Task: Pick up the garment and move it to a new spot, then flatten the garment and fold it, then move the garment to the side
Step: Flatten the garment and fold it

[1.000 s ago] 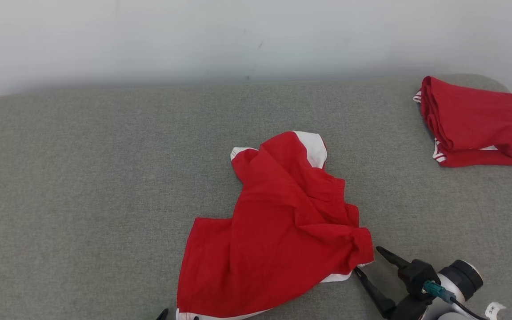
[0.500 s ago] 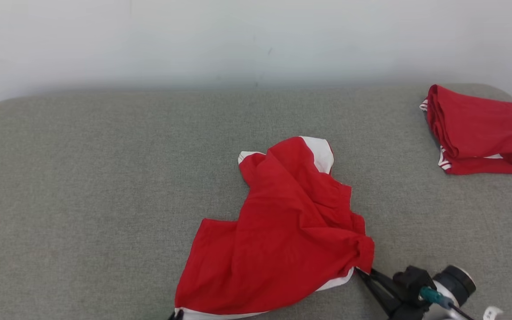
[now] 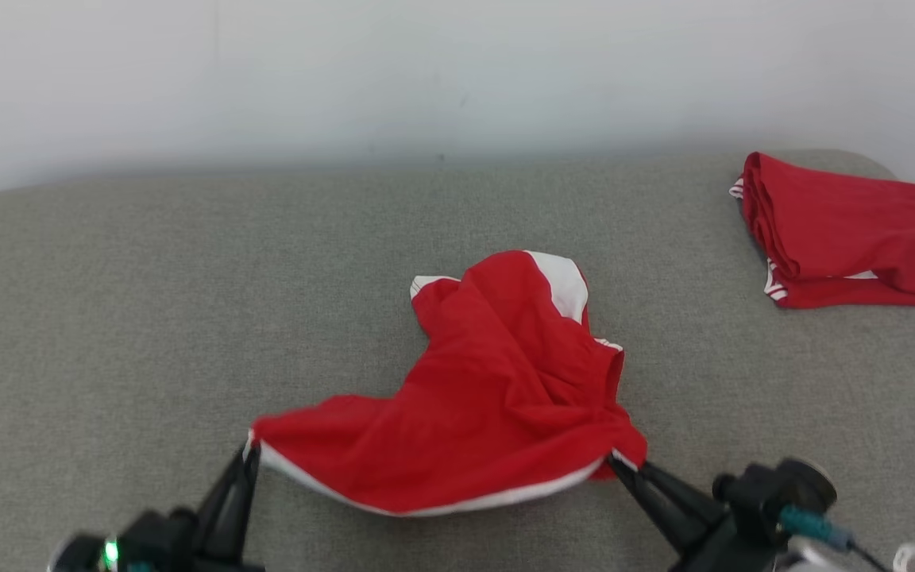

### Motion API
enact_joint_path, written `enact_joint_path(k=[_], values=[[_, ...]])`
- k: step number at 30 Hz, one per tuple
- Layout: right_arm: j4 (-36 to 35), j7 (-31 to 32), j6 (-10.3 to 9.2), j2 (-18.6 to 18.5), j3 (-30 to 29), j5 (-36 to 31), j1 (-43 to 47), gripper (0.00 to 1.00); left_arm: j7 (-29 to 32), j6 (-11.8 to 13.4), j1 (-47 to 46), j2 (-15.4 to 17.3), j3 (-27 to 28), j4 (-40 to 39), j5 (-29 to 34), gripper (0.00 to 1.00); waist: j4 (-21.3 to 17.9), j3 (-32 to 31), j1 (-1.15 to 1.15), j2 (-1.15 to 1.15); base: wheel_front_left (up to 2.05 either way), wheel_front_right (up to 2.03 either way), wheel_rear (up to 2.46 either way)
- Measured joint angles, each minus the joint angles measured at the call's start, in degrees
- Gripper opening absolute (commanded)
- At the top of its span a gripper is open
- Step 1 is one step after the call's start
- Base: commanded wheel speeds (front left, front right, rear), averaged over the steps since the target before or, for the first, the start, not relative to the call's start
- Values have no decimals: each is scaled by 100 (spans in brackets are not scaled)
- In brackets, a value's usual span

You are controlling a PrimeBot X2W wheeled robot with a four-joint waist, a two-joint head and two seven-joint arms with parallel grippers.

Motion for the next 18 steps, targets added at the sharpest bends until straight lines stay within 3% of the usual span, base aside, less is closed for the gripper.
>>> enact_joint_path(k=[5, 11, 18], values=[[-432, 1, 0, -292, 240, 498, -853, 0, 0, 0, -1193, 651, -325, -58, -2, 0, -84, 168, 0, 0, 0, 0, 0], [-677, 123, 0, -487, 488, 1798, -2463, 0, 46, -1, -3476, 1296, -901, 237, -444, 0, -196, 567, 1, 0, 0, 0, 0], [-211, 698, 0, -370, 633, 3119, -4976, 0, 643, -2, -6459, 1757, -1403, 1014, -1385, 0, -339, 1333, 2, 1, 0, 0, 0]])
